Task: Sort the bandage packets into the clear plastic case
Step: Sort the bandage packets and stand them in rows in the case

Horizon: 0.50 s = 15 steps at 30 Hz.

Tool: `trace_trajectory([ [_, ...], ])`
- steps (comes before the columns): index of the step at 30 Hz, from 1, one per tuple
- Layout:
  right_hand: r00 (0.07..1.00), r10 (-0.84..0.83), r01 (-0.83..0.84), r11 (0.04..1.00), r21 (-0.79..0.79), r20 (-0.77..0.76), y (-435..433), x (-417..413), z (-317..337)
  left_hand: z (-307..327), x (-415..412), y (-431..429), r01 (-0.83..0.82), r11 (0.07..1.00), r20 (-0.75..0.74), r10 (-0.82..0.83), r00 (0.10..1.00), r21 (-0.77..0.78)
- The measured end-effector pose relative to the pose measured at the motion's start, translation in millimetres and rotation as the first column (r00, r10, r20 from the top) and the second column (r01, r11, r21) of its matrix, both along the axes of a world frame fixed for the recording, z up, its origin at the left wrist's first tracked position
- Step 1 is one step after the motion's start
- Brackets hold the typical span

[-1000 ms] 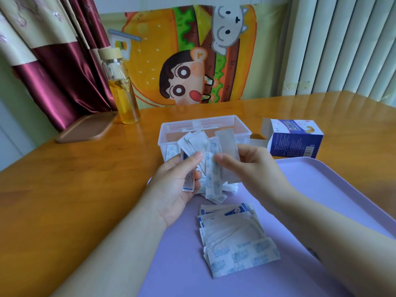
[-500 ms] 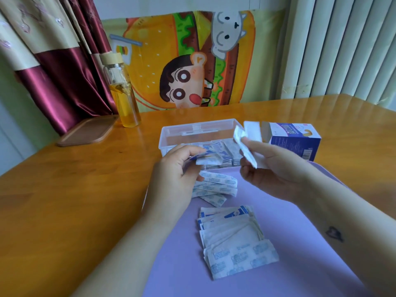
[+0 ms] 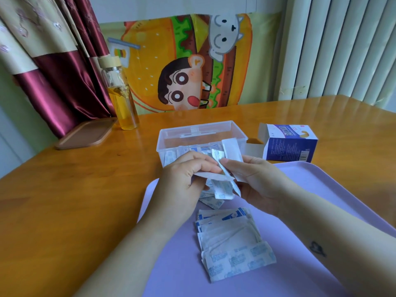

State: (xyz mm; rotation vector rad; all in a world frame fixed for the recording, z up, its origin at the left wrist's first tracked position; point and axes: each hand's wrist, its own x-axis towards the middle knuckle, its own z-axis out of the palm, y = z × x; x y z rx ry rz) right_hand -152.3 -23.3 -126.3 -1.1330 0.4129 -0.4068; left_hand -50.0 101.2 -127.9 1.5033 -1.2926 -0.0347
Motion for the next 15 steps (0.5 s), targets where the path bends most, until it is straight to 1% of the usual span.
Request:
trace_trajectory([
  [3,0.998,-0.065,0.065,0.996,-0.056,0.002,1,1,0,1,-1,0,0.019,1.0,-0.057,-0.018,0.998,0.019],
  [4,0.995,-0.098,0.097,0.992,-0.081,0.003,0,1,0,2,-3,1,0.029,0.999,-0.117,-0.024,0.993,0.039],
  [5,0.991,-0.132,0.132,0.985,-0.109,0.006,0,1,0,3,-4,1,0.037,0.998,-0.229,-0.027,0.973,0.041],
  [6,0.987,-0.162,0.163,0.976,-0.144,0.014,0,1,0,5,-6,1,0.043,0.999,-0.399,-0.033,0.916,0.016],
  [7,0.983,-0.184,0.186,0.966,-0.181,0.026,1,2,1,6,-5,0,0.042,0.999,-0.591,-0.044,0.806,-0.017],
  [8,0.979,-0.2,0.203,0.954,-0.219,0.037,2,1,1,6,-3,-1,0.031,0.999,-0.739,-0.05,0.672,-0.039],
  [9,0.977,-0.21,0.215,0.942,-0.259,0.044,4,1,1,4,-1,-2,0.029,0.999,-0.827,-0.048,0.56,-0.038],
  [10,0.975,-0.218,0.223,0.927,-0.3,0.05,5,1,1,4,-1,-2,0.067,0.998,-0.874,-0.049,0.483,-0.019],
  [11,0.973,-0.223,0.228,0.913,-0.338,0.053,8,2,1,4,-2,-2,0.144,0.99,-0.894,-0.063,0.444,0.001],
  [12,0.973,-0.224,0.23,0.898,-0.375,0.059,9,2,0,2,-4,-2,0.233,0.972,-0.889,-0.078,0.452,0.033],
  [13,0.971,-0.23,0.234,0.882,-0.41,0.061,11,2,-1,0,-5,-2,0.286,0.955,-0.87,-0.078,0.486,0.074],
  [15,0.965,-0.258,0.253,0.847,-0.467,0.055,12,4,-4,-3,-6,-3,0.277,0.954,-0.848,-0.052,0.528,0.114],
])
